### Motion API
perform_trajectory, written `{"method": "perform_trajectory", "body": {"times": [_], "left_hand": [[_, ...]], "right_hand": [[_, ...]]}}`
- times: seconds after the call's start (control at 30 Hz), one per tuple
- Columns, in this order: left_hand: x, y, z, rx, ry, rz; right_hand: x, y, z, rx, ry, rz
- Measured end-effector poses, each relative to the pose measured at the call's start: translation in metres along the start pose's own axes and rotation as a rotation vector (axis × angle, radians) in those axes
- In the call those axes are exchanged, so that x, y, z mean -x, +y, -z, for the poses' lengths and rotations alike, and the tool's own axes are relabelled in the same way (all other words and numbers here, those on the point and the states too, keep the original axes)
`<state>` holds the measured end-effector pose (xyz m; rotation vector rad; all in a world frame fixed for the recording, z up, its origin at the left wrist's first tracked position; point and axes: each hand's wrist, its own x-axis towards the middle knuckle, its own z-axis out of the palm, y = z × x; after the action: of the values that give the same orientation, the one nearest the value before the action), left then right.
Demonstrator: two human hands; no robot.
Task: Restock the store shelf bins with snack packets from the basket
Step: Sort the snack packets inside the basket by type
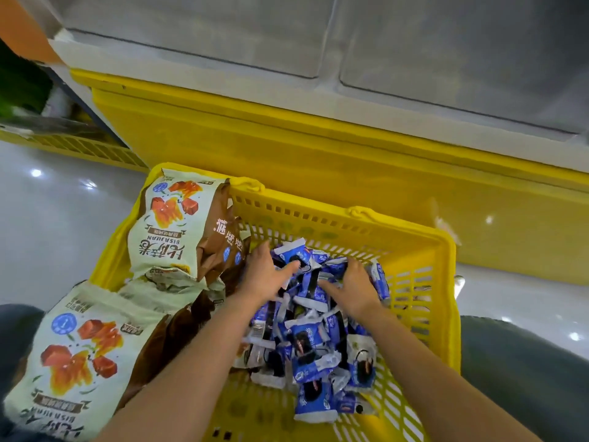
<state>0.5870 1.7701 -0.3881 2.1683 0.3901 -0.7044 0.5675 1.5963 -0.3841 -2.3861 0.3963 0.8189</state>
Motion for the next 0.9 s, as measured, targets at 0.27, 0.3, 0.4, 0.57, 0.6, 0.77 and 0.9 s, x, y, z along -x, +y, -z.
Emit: {"method": "perform_trajectory", "body": {"times": [0.27,0.3,0.4,0.57,0.6,0.77,0.9], "left_hand": [[-0.037,-0.004,-0.011,0.082,-0.129,0.089],[-0.039,-0.005,-0.012,0.097,-0.141,0.100],[-0.043,-0.008,-0.010,0.153,-0.157,0.129],[-0.039,-0.009,-0.019,0.154,-0.112,0.086],[-0.038,-0.009,-0.021,0.155,-0.110,0.078],[-0.031,-0.006,-0.024,0.277,-0.178,0.032],[-0.023,0.000,-0.027,0.279,-0.198,-0.035]], "right_hand": [[-0.028,-0.006,-0.018,-0.316,0.264,-0.225],[-0.031,-0.006,-0.019,-0.369,0.278,-0.258],[-0.036,-0.003,-0.019,-0.412,0.213,-0.304],[-0.031,0.005,-0.019,-0.084,0.119,-0.173],[-0.030,0.005,-0.020,-0.086,0.131,-0.116],[-0.025,-0.003,-0.024,-0.512,0.094,-0.122],[-0.022,-0.004,-0.021,-0.619,0.011,-0.151]]}}
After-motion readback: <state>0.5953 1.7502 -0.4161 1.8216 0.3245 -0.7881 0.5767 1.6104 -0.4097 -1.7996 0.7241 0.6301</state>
